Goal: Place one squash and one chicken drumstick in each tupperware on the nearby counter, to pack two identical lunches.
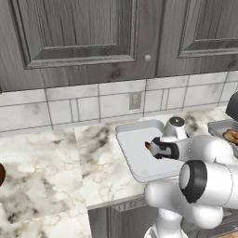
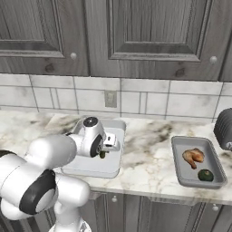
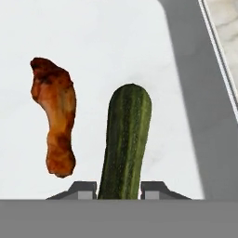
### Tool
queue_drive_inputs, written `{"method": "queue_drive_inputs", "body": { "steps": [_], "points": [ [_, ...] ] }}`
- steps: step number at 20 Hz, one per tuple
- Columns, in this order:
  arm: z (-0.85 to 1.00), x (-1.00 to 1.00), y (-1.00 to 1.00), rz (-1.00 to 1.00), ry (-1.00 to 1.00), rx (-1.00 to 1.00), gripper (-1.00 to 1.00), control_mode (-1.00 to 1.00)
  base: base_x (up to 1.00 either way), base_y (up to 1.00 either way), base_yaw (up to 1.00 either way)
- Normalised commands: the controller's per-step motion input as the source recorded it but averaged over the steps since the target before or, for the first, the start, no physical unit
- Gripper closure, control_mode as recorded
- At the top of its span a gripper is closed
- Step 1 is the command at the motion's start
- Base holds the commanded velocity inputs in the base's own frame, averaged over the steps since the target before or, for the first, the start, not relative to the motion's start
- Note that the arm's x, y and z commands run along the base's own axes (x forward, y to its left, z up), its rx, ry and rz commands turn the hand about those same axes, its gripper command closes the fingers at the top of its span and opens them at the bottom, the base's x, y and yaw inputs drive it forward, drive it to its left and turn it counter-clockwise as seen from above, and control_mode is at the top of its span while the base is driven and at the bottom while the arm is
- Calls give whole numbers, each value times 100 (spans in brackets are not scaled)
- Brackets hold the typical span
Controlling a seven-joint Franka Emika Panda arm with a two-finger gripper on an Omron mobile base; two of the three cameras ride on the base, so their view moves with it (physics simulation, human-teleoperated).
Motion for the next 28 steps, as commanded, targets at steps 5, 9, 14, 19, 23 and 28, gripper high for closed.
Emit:
{"method": "queue_drive_inputs", "body": {
  "steps": [5,9,14,19,23,28],
  "points": [
    [-30,37,-4,0,0,1,100,-100,0,0,0],
    [-28,52,-1,0,0,1,100,-100,0,0,0],
    [-7,11,-4,0,0,0,-100,-100,0,0,0],
    [37,-26,-16,0,0,0,-100,-100,0,0,0],
    [98,-61,-10,0,0,0,-100,-100,0,0,0],
    [91,-96,-10,0,0,0,-100,-100,0,0,0]
  ]
}}
